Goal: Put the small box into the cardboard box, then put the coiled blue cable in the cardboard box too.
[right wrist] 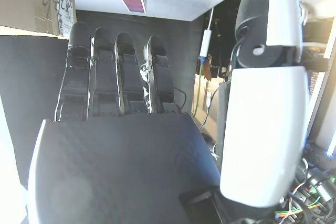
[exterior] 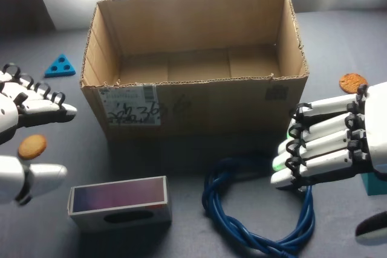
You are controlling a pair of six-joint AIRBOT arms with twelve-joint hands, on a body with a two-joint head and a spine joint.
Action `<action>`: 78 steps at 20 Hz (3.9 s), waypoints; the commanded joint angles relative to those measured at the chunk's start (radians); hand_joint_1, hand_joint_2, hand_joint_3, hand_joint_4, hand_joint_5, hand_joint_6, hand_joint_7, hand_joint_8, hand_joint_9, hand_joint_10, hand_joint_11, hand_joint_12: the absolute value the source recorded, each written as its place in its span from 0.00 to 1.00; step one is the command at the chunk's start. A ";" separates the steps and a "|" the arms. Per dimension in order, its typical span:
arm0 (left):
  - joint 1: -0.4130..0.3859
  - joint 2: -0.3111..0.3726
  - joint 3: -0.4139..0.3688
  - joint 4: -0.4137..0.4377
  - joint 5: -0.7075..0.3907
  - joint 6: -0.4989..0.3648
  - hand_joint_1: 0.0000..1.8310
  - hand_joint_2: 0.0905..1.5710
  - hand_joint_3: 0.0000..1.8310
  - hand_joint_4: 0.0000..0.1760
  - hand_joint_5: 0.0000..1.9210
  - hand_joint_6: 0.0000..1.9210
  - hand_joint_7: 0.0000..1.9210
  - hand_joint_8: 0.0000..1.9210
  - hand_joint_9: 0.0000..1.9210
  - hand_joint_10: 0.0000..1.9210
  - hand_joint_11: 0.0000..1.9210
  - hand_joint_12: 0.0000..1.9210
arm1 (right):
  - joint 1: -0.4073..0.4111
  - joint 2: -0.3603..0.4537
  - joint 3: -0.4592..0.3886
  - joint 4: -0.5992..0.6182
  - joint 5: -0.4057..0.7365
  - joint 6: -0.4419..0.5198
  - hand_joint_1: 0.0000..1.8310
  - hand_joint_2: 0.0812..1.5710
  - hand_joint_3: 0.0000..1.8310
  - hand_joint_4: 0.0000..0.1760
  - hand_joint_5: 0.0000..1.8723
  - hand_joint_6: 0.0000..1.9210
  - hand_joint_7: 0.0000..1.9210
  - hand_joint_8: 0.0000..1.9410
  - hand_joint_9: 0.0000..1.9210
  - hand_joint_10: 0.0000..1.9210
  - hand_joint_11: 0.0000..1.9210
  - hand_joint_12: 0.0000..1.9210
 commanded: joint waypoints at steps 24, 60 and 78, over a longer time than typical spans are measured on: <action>0.156 -0.009 -0.074 -0.402 -0.226 0.234 0.52 0.64 0.00 0.00 0.14 0.00 0.19 0.00 0.18 0.01 0.00 0.40 | -0.001 -0.085 -0.010 0.103 -0.083 -0.247 0.17 0.78 0.00 0.00 0.22 0.00 0.23 0.00 0.23 0.01 0.00 0.54; 0.234 -0.361 -0.163 -0.791 -0.692 0.416 0.56 0.59 0.00 0.00 0.15 0.00 0.21 0.00 0.19 0.00 0.00 0.36 | -0.006 -0.168 0.070 0.160 -0.048 -0.409 0.23 0.75 0.00 0.00 0.26 0.00 0.26 0.00 0.26 0.00 0.05 0.53; 0.249 -0.466 -0.108 -0.795 -0.711 0.424 0.58 0.59 0.00 0.00 0.18 0.00 0.23 0.00 0.21 0.00 0.00 0.39 | 0.001 -0.151 0.105 0.144 0.085 -0.283 0.21 0.75 0.00 0.00 0.25 0.00 0.26 0.00 0.26 0.00 0.03 0.55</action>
